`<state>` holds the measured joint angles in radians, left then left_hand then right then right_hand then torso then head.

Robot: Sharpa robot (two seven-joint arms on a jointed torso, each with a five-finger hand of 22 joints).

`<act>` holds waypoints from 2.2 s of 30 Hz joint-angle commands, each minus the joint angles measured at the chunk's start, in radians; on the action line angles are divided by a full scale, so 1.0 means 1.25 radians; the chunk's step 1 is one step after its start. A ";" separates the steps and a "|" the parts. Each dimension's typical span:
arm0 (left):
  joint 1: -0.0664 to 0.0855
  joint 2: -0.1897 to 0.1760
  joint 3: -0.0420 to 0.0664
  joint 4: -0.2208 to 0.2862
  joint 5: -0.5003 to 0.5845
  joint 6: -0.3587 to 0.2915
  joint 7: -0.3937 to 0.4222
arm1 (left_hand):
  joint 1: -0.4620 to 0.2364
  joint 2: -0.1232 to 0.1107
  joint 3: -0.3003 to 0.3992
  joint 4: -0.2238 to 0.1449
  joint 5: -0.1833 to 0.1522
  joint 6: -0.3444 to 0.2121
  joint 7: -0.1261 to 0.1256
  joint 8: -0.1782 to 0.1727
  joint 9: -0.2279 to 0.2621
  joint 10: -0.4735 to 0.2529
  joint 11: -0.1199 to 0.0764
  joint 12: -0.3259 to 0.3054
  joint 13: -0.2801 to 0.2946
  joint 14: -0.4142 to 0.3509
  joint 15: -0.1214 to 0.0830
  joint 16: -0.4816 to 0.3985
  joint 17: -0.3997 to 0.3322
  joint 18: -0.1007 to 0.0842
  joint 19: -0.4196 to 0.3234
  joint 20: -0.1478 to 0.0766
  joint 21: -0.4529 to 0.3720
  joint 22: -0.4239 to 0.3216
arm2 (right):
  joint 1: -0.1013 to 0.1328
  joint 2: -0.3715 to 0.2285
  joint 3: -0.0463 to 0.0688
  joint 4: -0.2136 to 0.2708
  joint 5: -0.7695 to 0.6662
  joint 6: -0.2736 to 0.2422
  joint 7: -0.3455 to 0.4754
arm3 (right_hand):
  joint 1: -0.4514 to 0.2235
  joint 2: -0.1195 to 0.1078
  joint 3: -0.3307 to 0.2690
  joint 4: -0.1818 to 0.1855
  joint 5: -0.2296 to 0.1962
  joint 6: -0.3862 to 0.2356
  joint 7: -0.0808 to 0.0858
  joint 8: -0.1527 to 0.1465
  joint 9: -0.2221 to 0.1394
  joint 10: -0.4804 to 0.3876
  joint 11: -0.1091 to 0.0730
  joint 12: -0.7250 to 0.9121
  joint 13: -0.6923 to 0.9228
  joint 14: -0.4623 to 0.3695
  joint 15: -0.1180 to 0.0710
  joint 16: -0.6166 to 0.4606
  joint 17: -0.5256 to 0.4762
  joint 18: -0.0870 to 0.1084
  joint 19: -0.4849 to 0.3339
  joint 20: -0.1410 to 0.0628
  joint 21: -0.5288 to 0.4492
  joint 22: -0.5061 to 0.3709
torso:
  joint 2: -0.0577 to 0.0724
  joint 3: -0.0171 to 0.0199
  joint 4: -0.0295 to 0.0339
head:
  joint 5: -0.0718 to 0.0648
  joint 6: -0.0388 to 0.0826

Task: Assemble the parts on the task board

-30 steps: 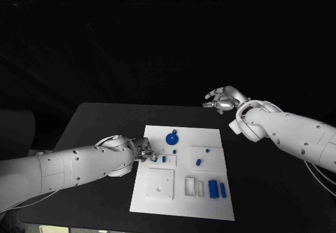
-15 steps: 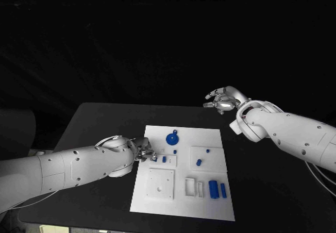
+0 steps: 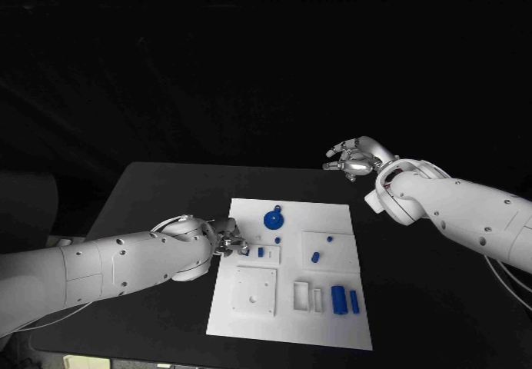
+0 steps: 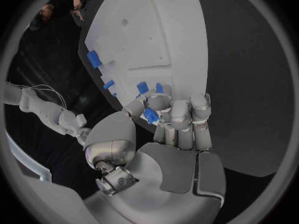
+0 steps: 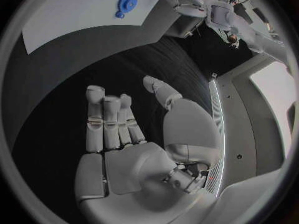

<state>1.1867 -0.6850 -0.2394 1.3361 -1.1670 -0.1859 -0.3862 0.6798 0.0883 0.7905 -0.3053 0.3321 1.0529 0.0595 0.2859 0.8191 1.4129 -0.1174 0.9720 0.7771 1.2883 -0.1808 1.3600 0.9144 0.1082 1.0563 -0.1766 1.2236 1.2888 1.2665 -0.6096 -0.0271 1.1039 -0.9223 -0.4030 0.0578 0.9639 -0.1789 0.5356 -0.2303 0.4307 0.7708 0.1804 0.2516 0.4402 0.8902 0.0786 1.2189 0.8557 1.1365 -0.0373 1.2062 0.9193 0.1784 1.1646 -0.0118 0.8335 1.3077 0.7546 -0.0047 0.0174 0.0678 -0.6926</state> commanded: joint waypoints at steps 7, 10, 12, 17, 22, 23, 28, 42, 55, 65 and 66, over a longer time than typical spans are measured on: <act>-0.003 0.001 -0.001 0.006 0.000 0.011 0.001 | -0.011 0.001 0.014 0.010 0.005 0.161 -0.060 0.019 0.001 -0.001 -0.007 0.006 0.001 0.010 -0.016 0.006 0.000 0.020 0.001 -0.071 0.004 0.002 | 0.000 -0.001 0.000 0.004 -0.008 0.010 0.002 | -0.004 0.003 0.001 -0.003 0.005 0.000 0.005 0.001 -0.001 0.000 -0.005 0.003 -0.001 0.004 0.000 0.004 -0.001 0.067 0.001 -0.006 0.005 0.014 | 0.000 -0.0003 -0.0002 | 0.001 0.000; -0.004 0.001 -0.001 0.008 0.001 0.012 0.001 | -0.012 0.000 0.014 0.011 0.005 0.161 -0.060 0.020 0.001 -0.001 -0.007 0.007 0.002 0.010 -0.016 0.006 0.000 0.020 0.001 -0.071 0.004 0.002 | 0.000 -0.001 0.000 0.003 -0.009 0.010 0.002 | -0.004 0.003 0.001 -0.003 0.005 0.000 0.005 0.001 -0.001 0.000 -0.005 0.003 -0.002 0.004 0.000 0.004 -0.002 0.067 0.001 -0.006 0.005 0.014 | 0.000 -0.0007 -0.0003 | 0.001 0.000; -0.004 0.001 -0.001 0.009 0.001 0.014 0.001 | -0.013 0.000 0.014 0.011 0.005 0.162 -0.060 0.021 0.001 -0.001 -0.007 0.007 0.002 0.010 -0.016 0.006 0.000 0.020 0.001 -0.071 0.004 0.002 | 0.000 -0.001 0.000 0.003 -0.009 0.010 0.002 | -0.004 0.003 0.001 -0.003 0.005 0.000 0.005 0.001 -0.001 0.000 -0.005 0.003 -0.002 0.004 0.000 0.004 -0.002 0.067 0.001 -0.006 0.005 0.014 | 0.000 -0.0008 -0.0004 | 0.001 0.000; -0.004 0.002 -0.001 0.011 0.001 0.015 0.000 | -0.015 0.002 0.015 0.011 0.005 0.162 -0.061 0.022 0.001 -0.001 -0.007 0.008 0.002 0.010 -0.015 0.007 -0.001 0.020 0.001 -0.071 0.004 0.001 | 0.000 -0.001 0.000 0.003 -0.009 0.010 0.002 | -0.004 0.003 0.001 -0.003 0.005 0.000 0.005 0.001 -0.001 0.000 -0.005 0.003 -0.002 0.004 0.000 0.004 -0.002 0.067 0.001 -0.006 0.005 0.014 | 0.000 -0.0008 -0.0002 | 0.000 -0.001; -0.004 0.001 -0.001 0.007 0.001 0.014 -0.002 | -0.020 0.006 0.016 0.010 0.007 0.164 -0.061 0.024 0.000 -0.002 -0.008 0.010 0.002 0.010 -0.014 0.008 -0.001 0.020 0.001 -0.071 0.005 0.002 | 0.000 -0.001 0.000 0.003 -0.009 0.010 0.002 | -0.004 0.003 0.001 -0.003 0.006 0.001 0.005 0.001 -0.001 0.000 -0.005 0.004 -0.003 0.004 0.000 0.004 -0.002 0.067 0.001 -0.006 0.005 0.014 | 0.000 -0.0008 -0.0002 | 0.000 0.000; -0.004 0.001 -0.001 0.007 0.001 0.013 -0.003 | -0.021 0.007 0.017 0.010 0.009 0.164 -0.062 0.024 0.000 -0.002 -0.008 0.011 0.002 0.010 -0.014 0.009 -0.001 0.020 0.001 -0.071 0.005 0.002 | 0.000 -0.001 0.000 0.003 -0.009 0.010 0.002 | -0.004 0.003 0.001 -0.003 0.006 0.001 0.005 0.001 -0.001 0.000 -0.005 0.004 -0.003 0.004 0.000 0.004 -0.002 0.067 0.001 -0.006 0.005 0.014 | 0.000 -0.0007 -0.0004 | 0.000 0.000; -0.004 -0.001 -0.001 0.004 0.001 0.013 -0.004 | -0.024 0.012 0.019 0.010 0.012 0.163 -0.062 0.026 0.000 -0.003 -0.008 0.012 0.003 0.010 -0.013 0.010 -0.001 0.020 0.000 -0.071 0.006 0.002 | 0.000 -0.001 0.000 0.003 -0.009 0.009 0.002 | -0.004 0.003 0.001 -0.003 0.006 0.001 0.005 0.001 -0.001 0.000 -0.005 0.004 -0.003 0.004 0.000 0.004 -0.002 0.067 0.001 -0.006 0.005 0.014 | 0.000 -0.0007 -0.0003 | 0.000 0.000; -0.004 -0.003 -0.001 0.002 0.002 0.025 -0.007 | -0.026 0.015 0.027 0.009 0.023 0.164 -0.063 0.030 0.000 -0.003 -0.010 0.016 0.003 0.010 -0.011 0.013 -0.002 0.021 0.000 -0.072 0.009 0.004 | 0.000 -0.001 0.000 0.003 -0.009 0.010 0.002 | -0.004 0.003 0.001 -0.002 0.011 0.001 0.004 0.001 -0.001 0.000 -0.005 0.005 -0.004 0.004 0.000 0.005 -0.002 0.067 0.001 -0.007 0.005 0.014 | 0.000 -0.0009 -0.0004 | 0.001 -0.002; -0.004 -0.007 -0.001 0.000 0.003 0.034 -0.010 | -0.027 0.014 0.033 0.009 0.039 0.165 -0.064 0.034 -0.001 -0.003 -0.011 0.021 0.005 0.010 -0.011 0.016 -0.002 0.021 0.000 -0.072 0.012 0.005 | 0.000 0.000 0.000 0.003 -0.010 0.010 0.002 | -0.004 0.003 0.001 -0.002 0.012 0.001 0.004 0.001 -0.001 0.000 -0.005 0.005 -0.005 0.004 0.000 0.005 -0.002 0.067 0.001 -0.007 0.005 0.014 | 0.000 -0.0007 -0.0001 | 0.001 -0.004; -0.004 -0.004 -0.001 -0.001 0.008 0.035 -0.010 | -0.027 0.014 0.035 0.009 0.046 0.166 -0.064 0.036 -0.001 -0.003 -0.011 0.023 0.005 0.010 -0.011 0.017 -0.002 0.021 0.000 -0.072 0.013 0.006 | 0.000 0.001 0.000 0.002 -0.010 0.011 0.002 | -0.004 0.003 0.001 -0.002 0.012 0.001 0.004 0.001 -0.001 0.000 -0.005 0.005 -0.005 0.004 0.000 0.005 -0.002 0.067 0.001 -0.007 0.005 0.014 | 0.000 -0.0009 -0.0001 | 0.001 -0.004; -0.004 -0.003 -0.001 -0.001 0.009 0.036 -0.010 | -0.027 0.014 0.035 0.009 0.046 0.166 -0.064 0.036 -0.001 -0.003 -0.011 0.023 0.005 0.010 -0.011 0.017 -0.002 0.021 0.000 -0.072 0.013 0.006 | 0.000 0.001 0.000 0.002 -0.010 0.011 0.002 | -0.004 0.003 0.001 -0.002 0.013 0.001 0.004 0.001 -0.001 0.000 -0.005 0.005 -0.005 0.004 0.000 0.005 -0.002 0.067 0.001 -0.007 0.005 0.014 | 0.000 -0.0009 -0.0001 | 0.001 -0.004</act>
<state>1.1844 -0.6899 -0.2375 1.3361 -1.1634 -0.1670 -0.3887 0.6447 0.0921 0.8114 -0.3110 0.3862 1.0538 0.0586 0.3247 0.8186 1.4091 -0.1213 0.9943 0.7828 1.2903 -0.1855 1.3754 0.9129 0.1139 1.0547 -0.1747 1.2352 1.2946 1.2665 -0.6096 -0.0272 1.1056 -0.9255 -0.4020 0.0559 0.9639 -0.1789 0.5356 -0.2303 0.4416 0.7710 0.1802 0.2516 0.4395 0.8902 0.0786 1.2226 0.8503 1.1362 -0.0368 1.2062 0.9177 0.1784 1.1657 -0.0142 0.8335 1.3073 0.7545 -0.0058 0.0170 0.0687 -0.6972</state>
